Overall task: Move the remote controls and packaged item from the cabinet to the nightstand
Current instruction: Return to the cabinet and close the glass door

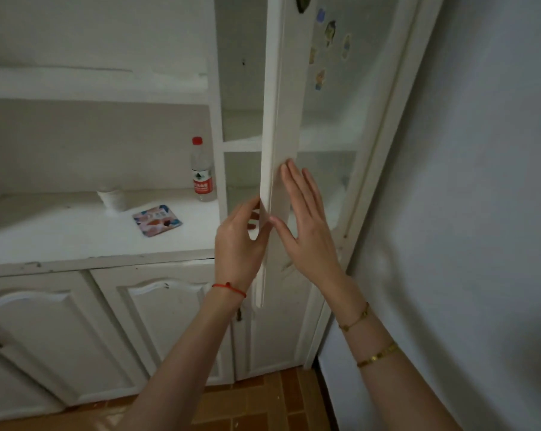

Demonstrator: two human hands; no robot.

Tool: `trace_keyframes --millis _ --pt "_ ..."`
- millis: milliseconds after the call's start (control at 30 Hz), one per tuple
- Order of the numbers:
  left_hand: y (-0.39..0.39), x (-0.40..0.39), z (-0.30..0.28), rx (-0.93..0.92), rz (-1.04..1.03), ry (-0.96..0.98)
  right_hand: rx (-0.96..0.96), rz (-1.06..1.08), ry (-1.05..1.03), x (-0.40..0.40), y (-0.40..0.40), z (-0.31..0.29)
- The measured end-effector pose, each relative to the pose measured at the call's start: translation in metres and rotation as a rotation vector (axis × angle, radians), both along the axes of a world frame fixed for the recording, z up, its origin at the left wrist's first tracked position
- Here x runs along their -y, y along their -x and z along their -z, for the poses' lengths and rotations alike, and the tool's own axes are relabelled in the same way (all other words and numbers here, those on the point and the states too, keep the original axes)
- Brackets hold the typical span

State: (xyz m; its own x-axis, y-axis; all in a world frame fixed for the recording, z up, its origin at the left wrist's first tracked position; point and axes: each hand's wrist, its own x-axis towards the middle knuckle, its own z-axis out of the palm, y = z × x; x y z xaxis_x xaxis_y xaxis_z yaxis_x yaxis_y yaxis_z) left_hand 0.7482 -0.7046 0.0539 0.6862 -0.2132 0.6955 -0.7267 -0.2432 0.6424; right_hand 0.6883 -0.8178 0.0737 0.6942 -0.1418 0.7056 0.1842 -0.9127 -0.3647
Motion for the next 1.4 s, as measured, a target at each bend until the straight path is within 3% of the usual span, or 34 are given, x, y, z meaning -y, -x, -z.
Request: trace_keyframes --millis 600,1400 --pt "-0.149 -0.005 0.005 -0.034 0.009 0.041 0.000 0.140 0.088 -0.013 -0.153 0.003" --pt "-0.194 0.004 0.006 0.060 -0.131 -0.057 0.028 0.300 0.265 -0.002 -0.196 0.003"
